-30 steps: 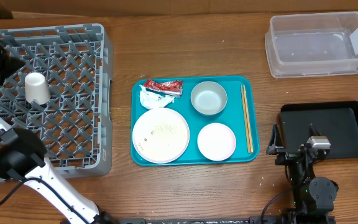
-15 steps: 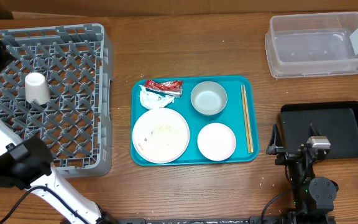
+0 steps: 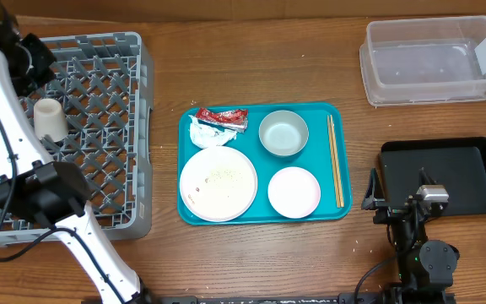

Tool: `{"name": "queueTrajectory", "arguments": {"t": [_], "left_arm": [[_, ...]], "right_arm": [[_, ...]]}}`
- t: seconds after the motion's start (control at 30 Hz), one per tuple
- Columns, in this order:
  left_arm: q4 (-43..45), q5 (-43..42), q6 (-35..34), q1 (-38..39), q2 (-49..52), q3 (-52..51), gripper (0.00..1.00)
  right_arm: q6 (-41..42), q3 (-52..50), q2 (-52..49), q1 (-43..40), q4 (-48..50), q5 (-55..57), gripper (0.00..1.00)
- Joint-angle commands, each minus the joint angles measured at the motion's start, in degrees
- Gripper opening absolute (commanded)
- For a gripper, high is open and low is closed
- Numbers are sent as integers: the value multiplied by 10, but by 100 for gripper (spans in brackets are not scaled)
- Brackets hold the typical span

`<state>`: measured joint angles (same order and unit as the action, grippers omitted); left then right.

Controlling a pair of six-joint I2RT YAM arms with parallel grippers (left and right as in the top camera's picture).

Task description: Sort waste into correct bins and load items into the dishwasher

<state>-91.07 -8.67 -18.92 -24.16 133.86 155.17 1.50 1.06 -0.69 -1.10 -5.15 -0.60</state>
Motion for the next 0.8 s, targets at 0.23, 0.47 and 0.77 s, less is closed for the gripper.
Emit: {"name": "queueTrajectory", "arguments": {"t": [0.23, 0.47, 0.77], "left_arm": [[8, 169, -10, 12, 16, 1, 4], [2, 154, -10, 8, 60, 1, 4], [-26, 231, -24, 5, 100, 1, 4]], "right_arm": [[0, -6, 5, -2, 3, 5, 99], [0, -6, 5, -3, 3, 5, 100], [0, -6, 5, -2, 3, 5, 100]]}}
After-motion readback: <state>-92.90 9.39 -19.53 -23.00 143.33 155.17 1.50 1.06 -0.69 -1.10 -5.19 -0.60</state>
